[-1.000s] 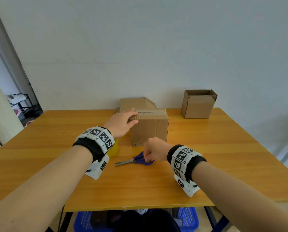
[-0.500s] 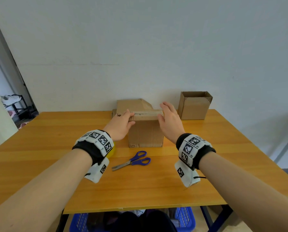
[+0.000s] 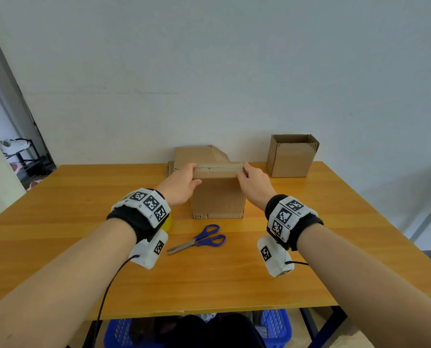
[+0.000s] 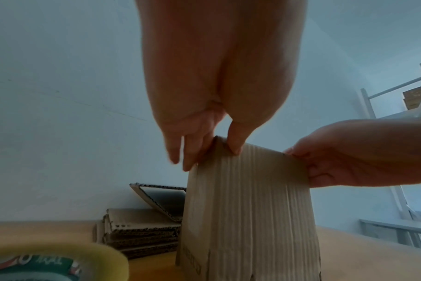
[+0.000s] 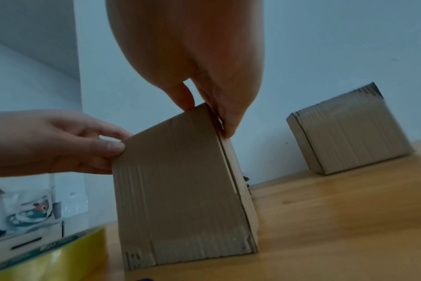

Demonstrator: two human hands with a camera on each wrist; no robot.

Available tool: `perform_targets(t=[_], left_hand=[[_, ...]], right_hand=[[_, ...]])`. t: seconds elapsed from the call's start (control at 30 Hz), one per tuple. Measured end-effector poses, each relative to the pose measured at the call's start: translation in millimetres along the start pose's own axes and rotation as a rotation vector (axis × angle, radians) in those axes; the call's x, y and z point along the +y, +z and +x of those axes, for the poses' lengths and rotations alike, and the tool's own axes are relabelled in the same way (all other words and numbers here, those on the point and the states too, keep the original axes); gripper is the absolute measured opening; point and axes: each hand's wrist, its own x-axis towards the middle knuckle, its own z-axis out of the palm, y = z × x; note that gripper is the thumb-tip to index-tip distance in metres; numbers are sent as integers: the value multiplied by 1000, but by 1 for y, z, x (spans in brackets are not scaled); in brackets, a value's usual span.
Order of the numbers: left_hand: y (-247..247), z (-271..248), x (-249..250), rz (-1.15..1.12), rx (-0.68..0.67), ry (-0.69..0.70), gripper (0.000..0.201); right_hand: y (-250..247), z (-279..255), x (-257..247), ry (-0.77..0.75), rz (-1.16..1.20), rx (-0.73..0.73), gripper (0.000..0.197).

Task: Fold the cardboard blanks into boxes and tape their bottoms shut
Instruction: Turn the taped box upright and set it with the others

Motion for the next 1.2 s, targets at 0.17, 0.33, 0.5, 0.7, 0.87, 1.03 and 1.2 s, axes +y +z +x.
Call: perform_targets(t=[0.17,0.33,0.5,0.7,0.87,1.03,1.2], left_hand=[[-4,4,5,228,-68,43,69],[2,11,4,326,-123,136,57],[5,9,-2,194,-136,107,58],[0,6,17,-33,-193,-23,63],[9,14,5,-432,-111,-204,53],[8,10,7,-847,-115,-385,57],[-1,3,14,-1006,-131,-373,44]], right_hand=[[7,7,-8,-211,-363,-48,53],[17,13,-16,-287,-555,-180,50],[4,12,-3,-282,-519,-158,51],[0,13,-2,-97,-306,-139,47],[-4,22,-13,196,-71,-78,24],[-16,19,-15,361,206,-48,29],[-25,10,-5,449,414,11,44]])
